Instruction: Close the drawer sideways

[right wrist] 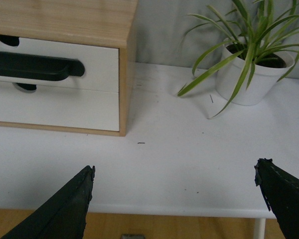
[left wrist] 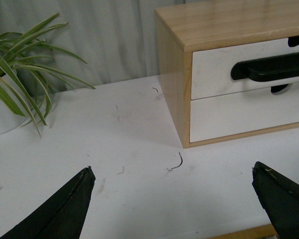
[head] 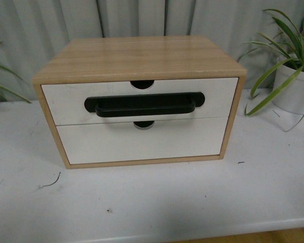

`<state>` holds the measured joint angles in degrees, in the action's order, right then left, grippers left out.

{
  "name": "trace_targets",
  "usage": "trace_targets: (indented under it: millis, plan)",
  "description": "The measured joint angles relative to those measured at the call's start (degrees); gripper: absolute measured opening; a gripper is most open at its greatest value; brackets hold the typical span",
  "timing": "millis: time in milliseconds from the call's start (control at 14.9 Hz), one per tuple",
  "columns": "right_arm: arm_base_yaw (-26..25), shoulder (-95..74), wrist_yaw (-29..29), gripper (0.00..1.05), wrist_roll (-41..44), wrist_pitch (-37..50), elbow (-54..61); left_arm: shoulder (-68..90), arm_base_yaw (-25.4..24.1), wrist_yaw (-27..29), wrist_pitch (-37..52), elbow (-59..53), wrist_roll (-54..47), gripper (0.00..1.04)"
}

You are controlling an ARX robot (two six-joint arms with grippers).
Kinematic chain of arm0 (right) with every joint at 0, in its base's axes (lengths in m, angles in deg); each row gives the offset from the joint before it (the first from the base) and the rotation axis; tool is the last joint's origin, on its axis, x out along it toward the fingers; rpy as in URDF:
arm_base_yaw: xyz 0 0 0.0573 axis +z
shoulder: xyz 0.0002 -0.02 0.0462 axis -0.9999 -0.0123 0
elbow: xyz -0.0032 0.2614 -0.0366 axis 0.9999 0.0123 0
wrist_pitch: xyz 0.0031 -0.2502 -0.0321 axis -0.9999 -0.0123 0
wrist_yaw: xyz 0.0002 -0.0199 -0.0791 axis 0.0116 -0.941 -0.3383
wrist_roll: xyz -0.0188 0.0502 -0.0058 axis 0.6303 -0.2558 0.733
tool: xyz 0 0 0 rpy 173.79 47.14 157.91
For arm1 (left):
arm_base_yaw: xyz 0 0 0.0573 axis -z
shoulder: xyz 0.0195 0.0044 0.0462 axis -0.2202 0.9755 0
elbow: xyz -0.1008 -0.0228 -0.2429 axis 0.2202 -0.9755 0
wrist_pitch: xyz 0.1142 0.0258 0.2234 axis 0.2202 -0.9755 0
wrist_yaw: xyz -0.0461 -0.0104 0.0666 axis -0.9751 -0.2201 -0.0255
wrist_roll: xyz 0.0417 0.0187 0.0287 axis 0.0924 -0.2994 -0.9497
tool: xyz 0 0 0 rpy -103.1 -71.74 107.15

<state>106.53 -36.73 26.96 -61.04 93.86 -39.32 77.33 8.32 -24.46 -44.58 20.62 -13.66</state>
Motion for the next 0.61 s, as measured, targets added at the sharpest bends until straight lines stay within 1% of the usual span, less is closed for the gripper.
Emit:
trace_targets:
  millis: [135, 202, 269, 337, 404, 538, 606]
  plan:
    - [0.0, -0.2, 0.2, 0.98, -0.4, 0.0, 0.1, 0.0, 0.2, -0.3, 0.0, 0.0, 1.4, 0.98]
    - [0.3, -0.1, -1.5, 0.94, -1.4, 7.2, 2.0, -1.4, 1.2, 1.0, 1.0, -0.4, 2.3, 0.95]
    - [-0.1, 1.0, -3.3, 0.85, -2.6, 13.1, 4.4, -6.0, 3.5, 4.7, 0.7, -1.6, 3.3, 0.86]
    - [-1.7, 2.7, -3.1, 0.75, -3.4, 15.5, 6.6, -9.9, 4.8, 5.5, 1.4, -1.6, 3.9, 0.77]
    - [-3.8, 4.5, -1.9, 0.64, -3.9, 14.9, 7.3, -9.8, 4.6, 6.1, 2.3, -0.7, 4.0, 0.66]
    - [-6.2, 7.5, 0.6, 0.46, -4.3, 13.3, 7.3, -9.7, 4.3, 6.3, 0.9, -1.6, 4.8, 0.48]
    - [-7.6, 9.1, 2.1, 0.33, -4.3, 12.0, 7.6, -9.9, 4.4, 6.3, 1.8, -1.6, 4.9, 0.36]
